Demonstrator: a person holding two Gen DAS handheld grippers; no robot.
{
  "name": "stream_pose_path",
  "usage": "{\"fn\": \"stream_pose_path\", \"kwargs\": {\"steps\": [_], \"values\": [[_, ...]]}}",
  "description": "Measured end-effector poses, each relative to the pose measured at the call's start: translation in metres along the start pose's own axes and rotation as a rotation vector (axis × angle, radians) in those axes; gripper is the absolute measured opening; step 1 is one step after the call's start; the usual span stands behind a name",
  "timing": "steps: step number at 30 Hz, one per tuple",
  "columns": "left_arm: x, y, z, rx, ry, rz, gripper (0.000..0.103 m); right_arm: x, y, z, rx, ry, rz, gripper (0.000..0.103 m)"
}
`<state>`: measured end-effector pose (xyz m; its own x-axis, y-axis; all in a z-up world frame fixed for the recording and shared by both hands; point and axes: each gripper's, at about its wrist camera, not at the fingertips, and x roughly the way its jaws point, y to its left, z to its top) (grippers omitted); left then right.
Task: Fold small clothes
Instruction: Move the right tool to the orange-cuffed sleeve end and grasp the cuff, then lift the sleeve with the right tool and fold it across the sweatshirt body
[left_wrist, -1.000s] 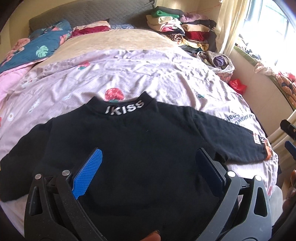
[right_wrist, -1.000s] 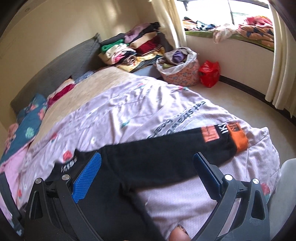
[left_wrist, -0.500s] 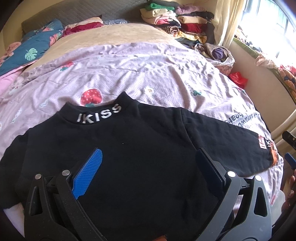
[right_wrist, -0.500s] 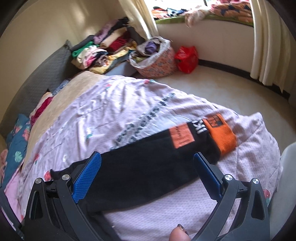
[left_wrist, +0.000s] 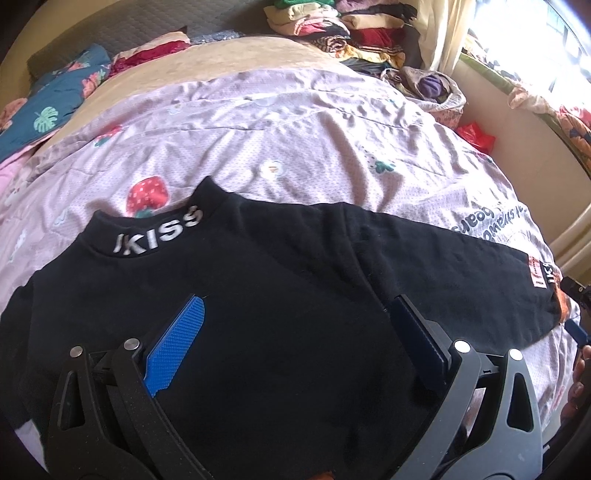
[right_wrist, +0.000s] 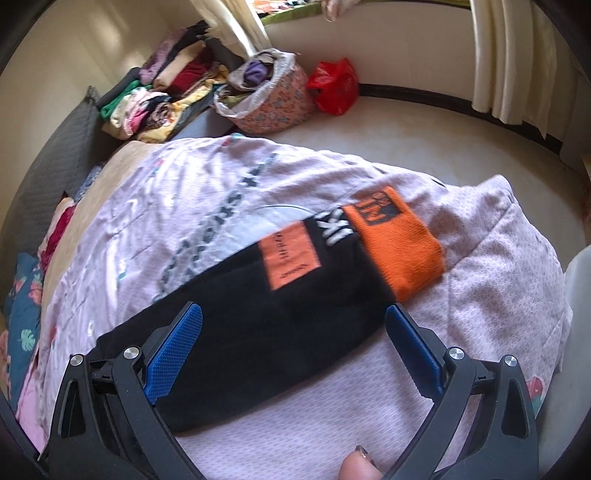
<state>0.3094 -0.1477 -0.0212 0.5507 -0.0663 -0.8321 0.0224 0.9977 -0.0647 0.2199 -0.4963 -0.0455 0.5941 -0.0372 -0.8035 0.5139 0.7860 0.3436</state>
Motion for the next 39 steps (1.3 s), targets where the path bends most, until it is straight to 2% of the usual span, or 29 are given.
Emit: {"fn": "stream_pose_path", "kwargs": {"steps": [7,10,12,14,16,17,19,26,30,34,39], "values": [[0.018,-0.024,0.007,0.033,0.039,-0.037,0.095,0.030,-0.030,0.004,0.095,0.049,0.020,0.099],[0.024,-0.038,0.008,0.049,0.057,-0.057,0.095,0.034,-0.038,0.006,0.117,0.017,0.065,0.098],[0.024,-0.043,0.006,0.055,0.061,-0.067,0.095,0.032,-0.038,0.008,0.098,-0.012,0.079,0.087],[0.022,-0.047,0.003,0.057,0.060,-0.091,0.095,0.029,-0.037,0.009,0.074,-0.040,0.067,0.052],[0.018,-0.050,0.001,0.063,0.054,-0.100,0.095,0.026,-0.040,0.010,0.077,-0.060,0.066,0.033],[0.015,-0.051,0.000,0.066,0.051,-0.108,0.095,0.023,-0.041,0.011,0.079,-0.072,0.074,0.024],[0.010,-0.051,0.000,0.065,0.048,-0.128,0.095,0.014,-0.039,0.013,0.076,-0.100,0.097,0.015],[-0.019,-0.040,0.008,0.045,0.016,-0.194,0.095,-0.024,-0.005,0.011,-0.035,-0.184,0.242,0.012],[-0.037,-0.021,0.013,0.002,-0.017,-0.198,0.095,-0.054,0.027,0.003,-0.156,-0.231,0.347,0.012],[-0.048,0.005,0.014,-0.058,-0.047,-0.197,0.095,-0.076,0.059,-0.011,-0.275,-0.243,0.432,0.012],[-0.057,0.035,0.012,-0.128,-0.052,-0.241,0.095,-0.086,0.097,-0.030,-0.396,-0.220,0.490,0.012]]}}
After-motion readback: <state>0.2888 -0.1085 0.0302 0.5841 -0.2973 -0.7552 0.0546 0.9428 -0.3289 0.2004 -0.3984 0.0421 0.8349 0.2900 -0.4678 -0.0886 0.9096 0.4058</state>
